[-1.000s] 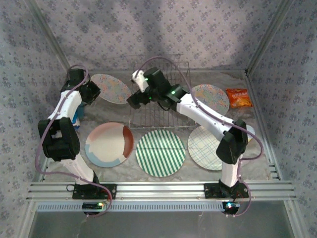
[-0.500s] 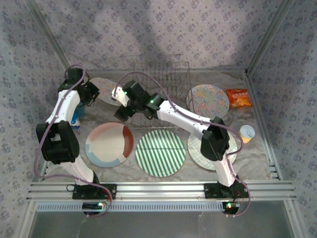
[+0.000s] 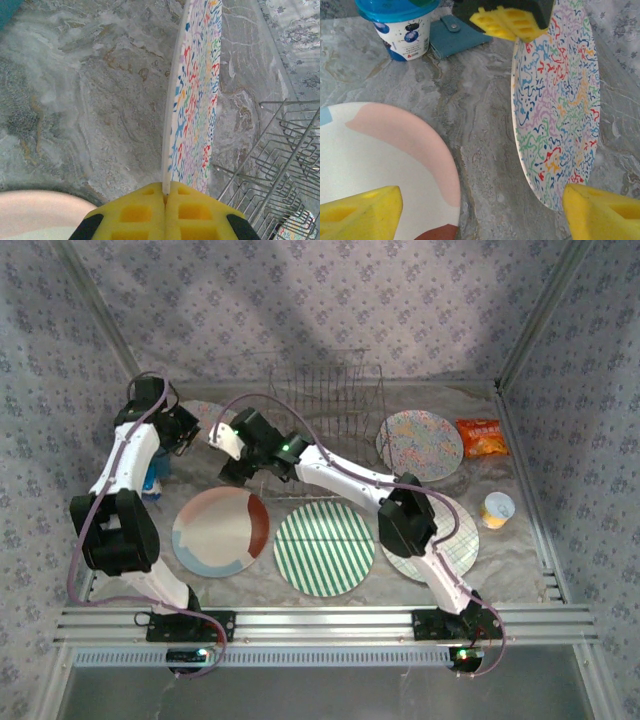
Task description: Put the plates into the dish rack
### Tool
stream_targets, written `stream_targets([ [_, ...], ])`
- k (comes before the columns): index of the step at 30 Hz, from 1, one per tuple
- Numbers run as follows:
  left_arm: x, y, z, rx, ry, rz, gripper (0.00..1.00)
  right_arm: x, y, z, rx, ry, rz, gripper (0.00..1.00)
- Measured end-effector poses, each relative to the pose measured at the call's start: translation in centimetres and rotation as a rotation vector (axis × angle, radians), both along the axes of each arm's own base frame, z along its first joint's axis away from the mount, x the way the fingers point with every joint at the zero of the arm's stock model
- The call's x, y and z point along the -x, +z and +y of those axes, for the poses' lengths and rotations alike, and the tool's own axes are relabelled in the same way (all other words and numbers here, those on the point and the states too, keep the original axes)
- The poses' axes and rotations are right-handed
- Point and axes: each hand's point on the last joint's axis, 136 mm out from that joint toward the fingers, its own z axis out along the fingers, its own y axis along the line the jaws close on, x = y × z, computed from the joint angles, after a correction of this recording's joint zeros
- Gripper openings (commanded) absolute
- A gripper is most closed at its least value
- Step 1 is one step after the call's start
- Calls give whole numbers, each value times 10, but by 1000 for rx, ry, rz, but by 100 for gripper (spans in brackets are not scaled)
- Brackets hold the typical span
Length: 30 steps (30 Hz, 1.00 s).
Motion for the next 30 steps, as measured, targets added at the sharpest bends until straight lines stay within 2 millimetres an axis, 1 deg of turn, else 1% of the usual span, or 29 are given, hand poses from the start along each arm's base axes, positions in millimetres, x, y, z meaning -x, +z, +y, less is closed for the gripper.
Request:
stream_targets([
  [7, 6, 9, -2, 15, 3, -9, 0, -9, -12, 13, 0, 2, -3, 82],
  [13, 9, 16, -5, 24, -4, -20, 0, -15, -17, 21, 0, 11, -18, 74],
  [16, 10, 18, -5, 26, -6, -25, 0, -16, -22, 22, 8, 15, -20, 69],
  [18, 12, 19, -6, 28, -3, -27, 0, -16, -24, 22, 11, 17, -22, 63],
  [22, 16, 19, -7, 36, -4, -24, 0, -19, -21, 22, 13, 18, -36, 57],
  [26, 19, 20, -9, 46, -5, -23, 0, -23, -15, 21, 10, 10, -57, 55],
  [30, 21, 23, -10, 57, -2, -30, 0, -28, -7, 24, -6, 8, -79, 55],
])
